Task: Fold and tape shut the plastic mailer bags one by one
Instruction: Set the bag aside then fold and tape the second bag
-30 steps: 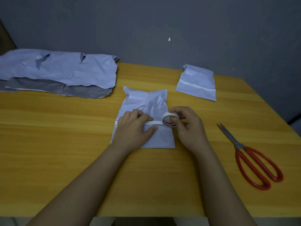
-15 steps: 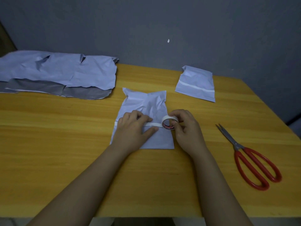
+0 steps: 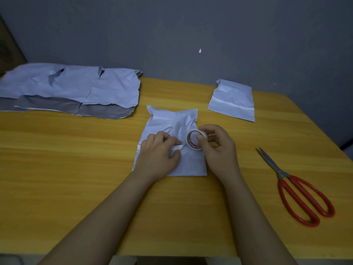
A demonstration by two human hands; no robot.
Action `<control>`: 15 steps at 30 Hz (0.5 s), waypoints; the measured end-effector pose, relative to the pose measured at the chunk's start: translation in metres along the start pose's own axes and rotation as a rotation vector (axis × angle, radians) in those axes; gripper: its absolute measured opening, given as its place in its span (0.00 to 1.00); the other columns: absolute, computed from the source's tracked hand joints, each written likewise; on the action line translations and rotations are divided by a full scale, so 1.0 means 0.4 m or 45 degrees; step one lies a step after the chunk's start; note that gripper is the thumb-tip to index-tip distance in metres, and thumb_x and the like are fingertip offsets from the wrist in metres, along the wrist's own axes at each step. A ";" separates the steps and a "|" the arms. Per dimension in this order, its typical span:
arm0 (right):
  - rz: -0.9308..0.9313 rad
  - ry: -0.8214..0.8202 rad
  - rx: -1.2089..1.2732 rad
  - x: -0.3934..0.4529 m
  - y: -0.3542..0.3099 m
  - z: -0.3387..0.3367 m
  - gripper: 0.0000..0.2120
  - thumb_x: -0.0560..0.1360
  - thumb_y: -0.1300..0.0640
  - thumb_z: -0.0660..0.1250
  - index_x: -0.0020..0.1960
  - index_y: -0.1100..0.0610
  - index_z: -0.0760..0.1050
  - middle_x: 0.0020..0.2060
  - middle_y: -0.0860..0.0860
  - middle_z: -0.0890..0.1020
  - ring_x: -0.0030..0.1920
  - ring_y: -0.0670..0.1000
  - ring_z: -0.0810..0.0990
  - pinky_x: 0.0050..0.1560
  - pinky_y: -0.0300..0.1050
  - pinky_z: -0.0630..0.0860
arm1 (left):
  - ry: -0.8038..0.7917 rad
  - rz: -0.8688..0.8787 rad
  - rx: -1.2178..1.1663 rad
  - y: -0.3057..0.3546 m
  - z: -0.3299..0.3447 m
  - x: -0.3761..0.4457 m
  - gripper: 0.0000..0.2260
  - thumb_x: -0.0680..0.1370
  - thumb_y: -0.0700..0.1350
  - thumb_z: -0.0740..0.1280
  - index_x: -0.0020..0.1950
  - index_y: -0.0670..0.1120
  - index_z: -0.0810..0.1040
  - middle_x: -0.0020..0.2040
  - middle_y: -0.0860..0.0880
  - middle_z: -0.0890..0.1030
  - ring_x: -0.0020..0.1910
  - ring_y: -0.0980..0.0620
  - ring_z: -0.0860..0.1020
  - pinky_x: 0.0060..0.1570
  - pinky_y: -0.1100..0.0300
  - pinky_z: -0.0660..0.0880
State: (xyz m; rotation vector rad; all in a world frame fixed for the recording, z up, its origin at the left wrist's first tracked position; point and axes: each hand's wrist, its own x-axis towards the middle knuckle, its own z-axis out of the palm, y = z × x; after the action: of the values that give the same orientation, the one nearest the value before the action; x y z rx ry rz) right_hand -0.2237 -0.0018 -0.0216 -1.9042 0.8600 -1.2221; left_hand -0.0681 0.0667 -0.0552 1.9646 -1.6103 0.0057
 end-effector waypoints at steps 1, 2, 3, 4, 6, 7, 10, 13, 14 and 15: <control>-0.003 0.010 0.007 0.002 -0.001 0.004 0.08 0.75 0.63 0.68 0.51 0.53 0.78 0.48 0.48 0.80 0.43 0.42 0.78 0.41 0.34 0.74 | 0.006 -0.001 -0.002 -0.001 0.000 0.000 0.24 0.70 0.60 0.52 0.56 0.53 0.80 0.52 0.51 0.75 0.52 0.46 0.72 0.49 0.57 0.64; -0.015 0.021 -0.001 0.006 -0.002 0.008 0.08 0.75 0.63 0.68 0.51 0.53 0.78 0.48 0.49 0.80 0.43 0.42 0.78 0.42 0.33 0.73 | 0.010 -0.001 -0.003 -0.001 0.000 0.001 0.23 0.70 0.60 0.52 0.56 0.53 0.80 0.52 0.51 0.75 0.52 0.46 0.72 0.49 0.57 0.63; -0.031 0.030 -0.017 0.009 -0.003 0.010 0.07 0.75 0.64 0.67 0.51 0.54 0.78 0.48 0.49 0.80 0.43 0.41 0.77 0.43 0.32 0.73 | 0.015 -0.001 0.000 -0.001 0.000 0.001 0.23 0.70 0.60 0.53 0.56 0.53 0.80 0.52 0.51 0.75 0.52 0.46 0.72 0.49 0.58 0.62; -0.049 0.036 -0.035 0.012 -0.004 0.011 0.07 0.75 0.64 0.67 0.51 0.55 0.78 0.48 0.49 0.80 0.43 0.40 0.77 0.44 0.31 0.72 | 0.016 -0.002 0.006 -0.001 0.001 0.000 0.23 0.70 0.60 0.53 0.55 0.53 0.80 0.52 0.51 0.75 0.52 0.46 0.72 0.49 0.58 0.62; -0.088 0.032 -0.069 0.017 -0.008 0.012 0.08 0.75 0.65 0.67 0.51 0.55 0.79 0.47 0.48 0.79 0.45 0.38 0.76 0.45 0.29 0.71 | 0.020 -0.005 0.016 0.000 0.002 -0.002 0.23 0.70 0.60 0.53 0.55 0.53 0.80 0.51 0.51 0.75 0.51 0.46 0.72 0.49 0.57 0.63; -0.107 0.030 -0.084 0.018 -0.010 0.011 0.08 0.75 0.65 0.67 0.51 0.56 0.79 0.47 0.46 0.79 0.45 0.37 0.76 0.45 0.27 0.70 | 0.020 -0.006 0.020 0.001 0.002 -0.003 0.23 0.70 0.60 0.53 0.55 0.53 0.80 0.51 0.50 0.75 0.51 0.46 0.72 0.49 0.56 0.64; -0.170 0.033 -0.106 0.018 -0.020 0.013 0.07 0.76 0.65 0.67 0.52 0.56 0.79 0.46 0.44 0.77 0.46 0.37 0.76 0.42 0.27 0.70 | 0.011 0.002 0.049 0.003 0.002 -0.001 0.23 0.70 0.60 0.54 0.54 0.51 0.80 0.51 0.50 0.76 0.50 0.45 0.72 0.48 0.55 0.66; -0.231 -0.009 -0.117 0.020 -0.030 0.022 0.07 0.76 0.65 0.66 0.52 0.57 0.79 0.47 0.44 0.77 0.47 0.39 0.76 0.38 0.31 0.73 | 0.012 0.005 0.055 0.002 0.001 -0.001 0.23 0.70 0.60 0.54 0.54 0.51 0.80 0.51 0.50 0.75 0.50 0.46 0.72 0.47 0.56 0.64; -0.244 -0.020 -0.125 0.020 -0.033 0.025 0.07 0.76 0.65 0.66 0.52 0.57 0.80 0.47 0.44 0.77 0.47 0.39 0.76 0.38 0.31 0.73 | 0.011 0.001 0.050 0.002 0.000 -0.001 0.24 0.70 0.60 0.53 0.54 0.51 0.80 0.51 0.50 0.75 0.50 0.46 0.72 0.47 0.56 0.64; -0.251 -0.027 -0.129 0.020 -0.036 0.027 0.07 0.76 0.65 0.66 0.52 0.56 0.80 0.47 0.45 0.77 0.47 0.38 0.76 0.38 0.31 0.73 | 0.007 -0.004 0.046 0.003 0.000 0.000 0.24 0.69 0.60 0.53 0.55 0.51 0.80 0.51 0.50 0.75 0.50 0.46 0.72 0.47 0.56 0.64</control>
State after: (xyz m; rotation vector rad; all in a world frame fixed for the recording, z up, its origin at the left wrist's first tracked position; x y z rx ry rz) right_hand -0.2086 0.0015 -0.0094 -2.1203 0.7496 -1.2927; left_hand -0.0692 0.0669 -0.0546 1.9928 -1.6138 0.0389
